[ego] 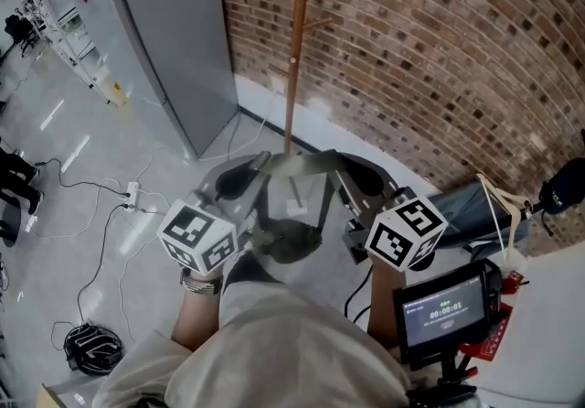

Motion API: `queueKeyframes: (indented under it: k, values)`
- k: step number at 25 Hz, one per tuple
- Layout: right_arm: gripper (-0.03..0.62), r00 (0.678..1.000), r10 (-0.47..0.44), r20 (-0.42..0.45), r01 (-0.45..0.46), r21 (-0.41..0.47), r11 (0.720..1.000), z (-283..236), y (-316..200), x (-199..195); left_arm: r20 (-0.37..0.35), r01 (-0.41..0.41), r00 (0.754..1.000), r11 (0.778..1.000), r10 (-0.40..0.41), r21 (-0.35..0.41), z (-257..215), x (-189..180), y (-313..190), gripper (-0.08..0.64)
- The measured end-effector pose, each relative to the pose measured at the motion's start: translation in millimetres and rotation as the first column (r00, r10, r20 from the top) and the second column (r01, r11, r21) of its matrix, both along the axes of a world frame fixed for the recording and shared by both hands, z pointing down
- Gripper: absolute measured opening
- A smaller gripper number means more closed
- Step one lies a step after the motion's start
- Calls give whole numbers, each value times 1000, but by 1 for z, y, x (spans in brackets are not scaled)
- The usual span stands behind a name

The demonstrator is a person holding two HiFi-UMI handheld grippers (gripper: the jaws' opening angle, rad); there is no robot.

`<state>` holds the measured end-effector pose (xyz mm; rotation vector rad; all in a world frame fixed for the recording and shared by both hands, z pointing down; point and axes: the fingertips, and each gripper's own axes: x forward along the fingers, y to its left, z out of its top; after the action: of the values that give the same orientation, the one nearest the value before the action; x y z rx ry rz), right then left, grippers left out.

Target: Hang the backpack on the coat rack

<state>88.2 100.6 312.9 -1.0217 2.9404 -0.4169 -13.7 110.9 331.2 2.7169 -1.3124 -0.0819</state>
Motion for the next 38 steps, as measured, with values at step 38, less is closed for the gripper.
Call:
queueKeyframes:
  k: [38]
  values:
    - [9, 984, 176, 9, -176, -45, 983, 3, -229, -50, 11, -194, 981, 980, 195, -52, 5, -50, -242, 36]
